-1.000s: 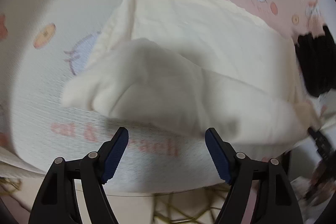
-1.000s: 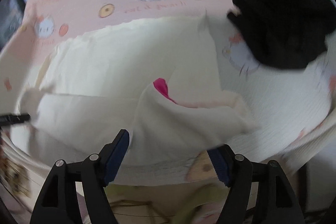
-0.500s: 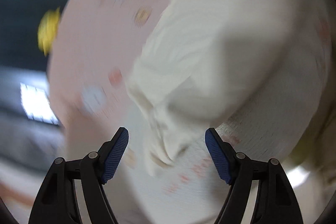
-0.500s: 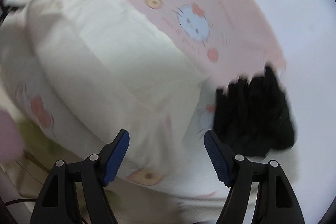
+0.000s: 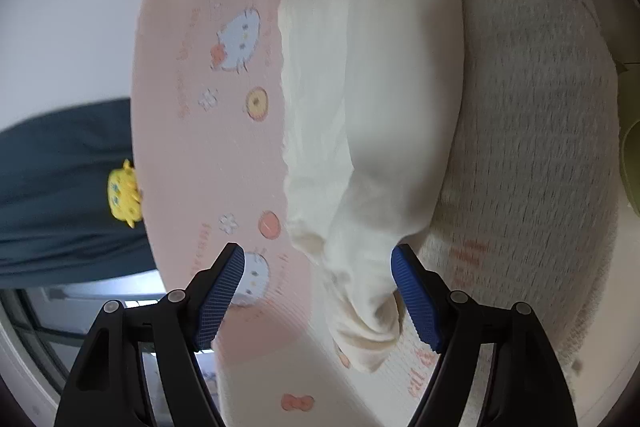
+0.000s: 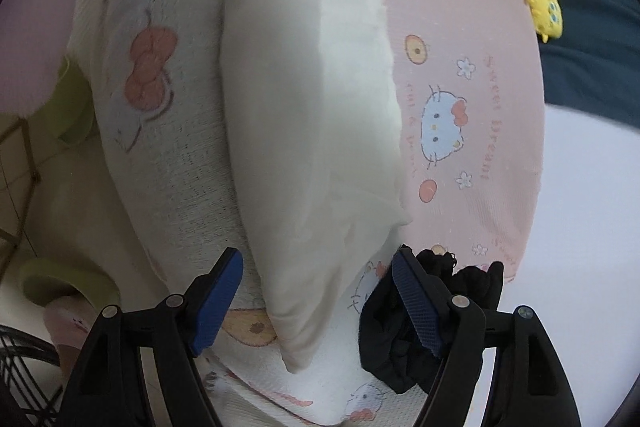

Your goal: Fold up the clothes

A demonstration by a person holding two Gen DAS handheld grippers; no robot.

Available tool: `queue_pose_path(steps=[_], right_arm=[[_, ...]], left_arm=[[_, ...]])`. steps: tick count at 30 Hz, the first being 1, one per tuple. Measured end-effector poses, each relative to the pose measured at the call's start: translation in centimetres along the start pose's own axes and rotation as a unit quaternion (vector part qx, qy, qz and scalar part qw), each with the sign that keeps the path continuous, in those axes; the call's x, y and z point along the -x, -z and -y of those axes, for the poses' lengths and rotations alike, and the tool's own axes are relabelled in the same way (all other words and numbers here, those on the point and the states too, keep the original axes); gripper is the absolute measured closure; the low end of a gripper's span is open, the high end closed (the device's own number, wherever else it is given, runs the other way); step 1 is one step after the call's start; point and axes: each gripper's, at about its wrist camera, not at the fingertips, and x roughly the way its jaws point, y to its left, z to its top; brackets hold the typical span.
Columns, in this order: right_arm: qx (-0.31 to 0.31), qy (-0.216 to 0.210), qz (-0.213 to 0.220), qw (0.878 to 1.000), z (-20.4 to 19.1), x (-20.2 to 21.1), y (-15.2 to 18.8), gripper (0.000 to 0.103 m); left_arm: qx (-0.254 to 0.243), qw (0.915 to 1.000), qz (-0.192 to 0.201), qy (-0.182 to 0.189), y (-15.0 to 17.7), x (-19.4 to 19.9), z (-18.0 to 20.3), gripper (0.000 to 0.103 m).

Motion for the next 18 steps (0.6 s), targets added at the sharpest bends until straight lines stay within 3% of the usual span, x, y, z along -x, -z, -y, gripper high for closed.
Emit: queue_pose_path(steps=[6, 10, 12, 16, 18], right_arm=[[0.034, 0.029, -0.024, 0.999, -1.1, -1.3, 0.6, 0.026], [-0.004, 0.011, -0.035, 0.999, -0.4, -2.7, 0.5, 0.026], [-0.025, 0.003, -0.042, 0.999, -0.2, -3.5, 0.3, 0.026], [-0.031, 0.021, -0.049, 0.998, 0.1, -5.2, -0.1, 0.026], [-0.024, 0.034, -0.044, 0.998, 0.0, -5.6, -0.1, 0.019]], left_arm=[[-0.017, 0.9998, -0.007, 0.006, 0.8, -1.4, 1.2, 0.028], [0.022, 0.9985, -0.023, 0.044, -0.9, -3.3, 1.3, 0.028], [0.027, 0.9986, -0.027, 0.038, -1.7, -4.2, 1.6, 0.028], [0.042, 0.9974, -0.034, 0.049, -2.8, -5.5, 1.0, 0.027], [0.064, 0.9946, -0.042, 0.071, -2.6, -6.1, 0.6, 0.027]])
